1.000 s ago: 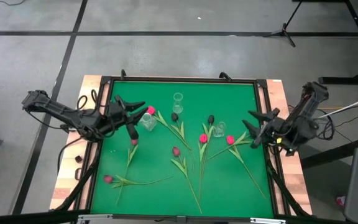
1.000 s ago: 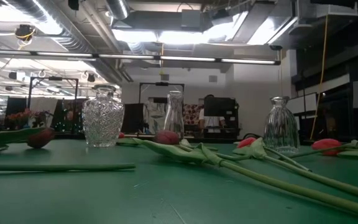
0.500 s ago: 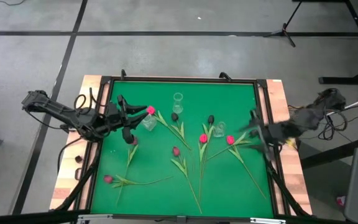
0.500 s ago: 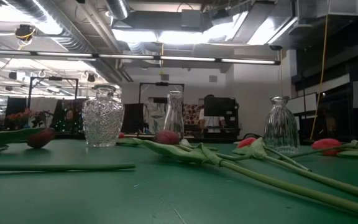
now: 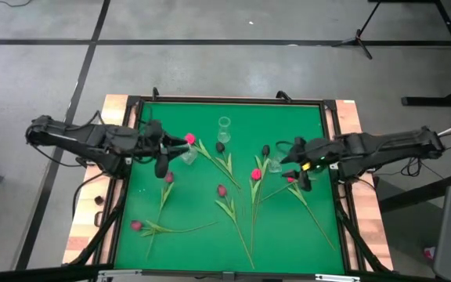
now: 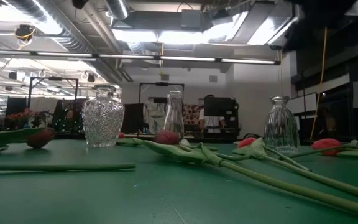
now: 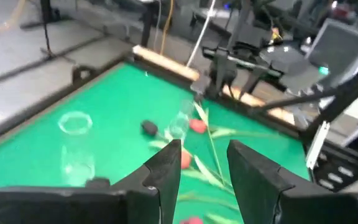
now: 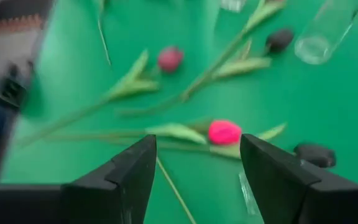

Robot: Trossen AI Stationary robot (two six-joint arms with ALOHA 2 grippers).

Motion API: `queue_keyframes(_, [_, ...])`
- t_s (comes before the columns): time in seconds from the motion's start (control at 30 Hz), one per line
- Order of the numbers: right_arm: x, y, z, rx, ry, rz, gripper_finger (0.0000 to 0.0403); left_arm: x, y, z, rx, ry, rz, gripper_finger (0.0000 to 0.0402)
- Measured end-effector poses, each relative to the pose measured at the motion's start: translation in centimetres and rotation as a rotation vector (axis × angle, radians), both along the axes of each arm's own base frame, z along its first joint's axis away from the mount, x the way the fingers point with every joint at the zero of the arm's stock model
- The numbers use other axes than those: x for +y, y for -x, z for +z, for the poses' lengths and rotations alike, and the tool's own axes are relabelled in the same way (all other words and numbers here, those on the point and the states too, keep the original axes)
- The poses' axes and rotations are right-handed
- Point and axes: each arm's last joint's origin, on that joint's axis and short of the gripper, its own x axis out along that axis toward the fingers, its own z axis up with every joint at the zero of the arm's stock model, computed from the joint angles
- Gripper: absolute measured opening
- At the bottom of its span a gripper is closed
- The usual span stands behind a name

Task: Sort flowers into vase by color
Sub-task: Put the right black tulip into the top transparent vase

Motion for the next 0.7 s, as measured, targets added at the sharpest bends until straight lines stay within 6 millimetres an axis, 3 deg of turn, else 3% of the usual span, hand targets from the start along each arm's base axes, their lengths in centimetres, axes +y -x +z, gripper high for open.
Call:
queue_keyframes(0.4, [0.5, -2.1, -5.9, 0.342, 0.049, 0.115, 0.0232, -0.5, -2.6, -2.6, 0.164, 0.017, -0.02, 0.0128])
queue_keyframes(0.7, [-0.1, -0.6, -9.8, 0.758, 0.231, 0.09, 0.0232, -0.6, -2.8, -2.9, 0.186, 0.021, -0.015, 0.0128])
